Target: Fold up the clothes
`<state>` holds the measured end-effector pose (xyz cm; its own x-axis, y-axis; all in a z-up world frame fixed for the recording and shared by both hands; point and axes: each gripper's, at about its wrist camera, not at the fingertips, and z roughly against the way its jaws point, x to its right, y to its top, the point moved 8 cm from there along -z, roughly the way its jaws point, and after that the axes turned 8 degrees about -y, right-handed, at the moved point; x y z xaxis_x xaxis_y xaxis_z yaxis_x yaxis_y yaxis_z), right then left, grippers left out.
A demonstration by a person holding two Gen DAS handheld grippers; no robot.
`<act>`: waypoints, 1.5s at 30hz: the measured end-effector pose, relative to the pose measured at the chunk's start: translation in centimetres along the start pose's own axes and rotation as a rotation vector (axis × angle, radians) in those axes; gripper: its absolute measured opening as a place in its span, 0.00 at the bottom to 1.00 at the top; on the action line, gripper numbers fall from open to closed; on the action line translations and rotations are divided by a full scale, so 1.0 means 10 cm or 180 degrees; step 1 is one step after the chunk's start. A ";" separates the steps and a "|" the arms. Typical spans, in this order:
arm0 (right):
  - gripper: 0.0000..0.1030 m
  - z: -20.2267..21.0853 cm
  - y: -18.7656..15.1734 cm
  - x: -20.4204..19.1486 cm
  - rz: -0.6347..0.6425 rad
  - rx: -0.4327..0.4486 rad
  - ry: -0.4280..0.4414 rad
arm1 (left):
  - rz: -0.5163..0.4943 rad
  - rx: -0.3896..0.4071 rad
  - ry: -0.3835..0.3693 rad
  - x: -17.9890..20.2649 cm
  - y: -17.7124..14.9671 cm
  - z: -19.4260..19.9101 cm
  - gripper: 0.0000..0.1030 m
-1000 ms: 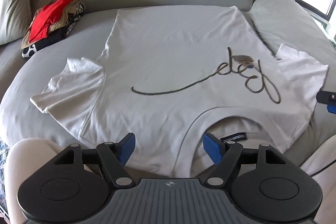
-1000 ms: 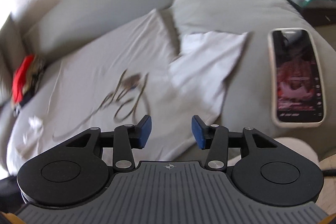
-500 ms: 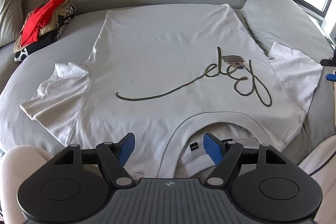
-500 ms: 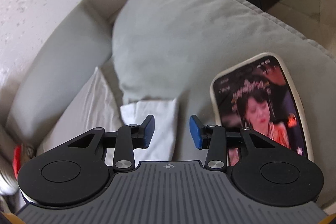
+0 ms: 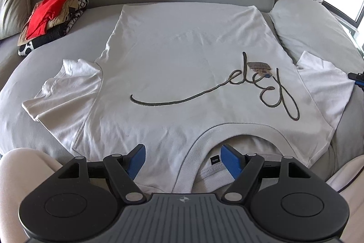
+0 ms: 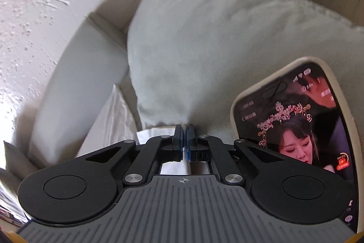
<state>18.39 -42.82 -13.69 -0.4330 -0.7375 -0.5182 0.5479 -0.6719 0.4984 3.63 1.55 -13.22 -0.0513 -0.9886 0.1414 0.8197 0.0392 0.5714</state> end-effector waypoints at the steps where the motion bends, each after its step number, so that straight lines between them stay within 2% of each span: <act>1: 0.03 0.04 -0.01 -0.05 0.0111 0.0076 -0.0004 | -0.0002 0.0009 -0.0005 0.00 0.00 0.01 0.70; 7: 0.03 0.31 -0.26 -0.63 0.1152 0.0448 -0.0072 | 0.0018 0.0043 -0.0047 -0.01 -0.04 0.05 0.71; 12: 0.03 0.53 -0.81 -1.18 0.2243 0.0674 -0.0005 | 0.0087 0.0051 -0.0044 -0.08 -0.08 0.06 0.71; 16: 0.02 0.63 -1.42 -1.47 0.2991 0.0636 0.0083 | 0.0127 0.0059 -0.0045 -0.12 -0.10 0.08 0.71; 21: 0.02 0.51 -1.95 -1.44 0.3435 0.0342 0.0002 | 0.0144 0.0057 -0.0021 -0.18 -0.13 0.07 0.71; 25: 0.03 0.44 -1.99 -1.32 0.3389 0.0077 -0.0038 | 0.0165 0.0013 -0.0031 -0.21 -0.17 0.04 0.71; 28: 0.24 0.46 -1.92 -1.24 0.3224 -0.0090 0.0018 | 0.0166 -0.0009 -0.0051 -0.22 -0.18 0.01 0.71; 29: 0.26 0.51 -1.88 -1.20 0.3129 -0.0115 0.0067 | 0.0167 -0.0013 -0.0056 -0.22 -0.18 0.01 0.71; 31: 0.27 0.58 -1.69 -1.15 0.2810 -0.0090 0.0127 | 0.0170 -0.0014 -0.0040 -0.22 -0.18 0.00 0.71; 35: 0.27 0.54 -1.28 -1.30 0.2348 0.0011 0.0194 | 0.0211 -0.0049 -0.0030 -0.23 -0.17 -0.06 0.71; 39: 0.27 0.06 -1.16 -1.57 0.2317 -0.0238 0.0150 | 0.0200 -0.0037 -0.0020 -0.23 -0.15 -0.05 0.71; 45: 0.28 -0.72 -1.13 -1.61 0.1960 -0.0811 -0.0067 | 0.0223 -0.0045 -0.0028 -0.30 -0.15 -0.06 0.71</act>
<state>24.37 -22.85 -15.98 0.0006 -0.9843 -0.1764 0.8505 -0.0923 0.5179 2.90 4.37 -15.02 0.0015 -0.9822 0.1877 0.8294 0.1061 0.5485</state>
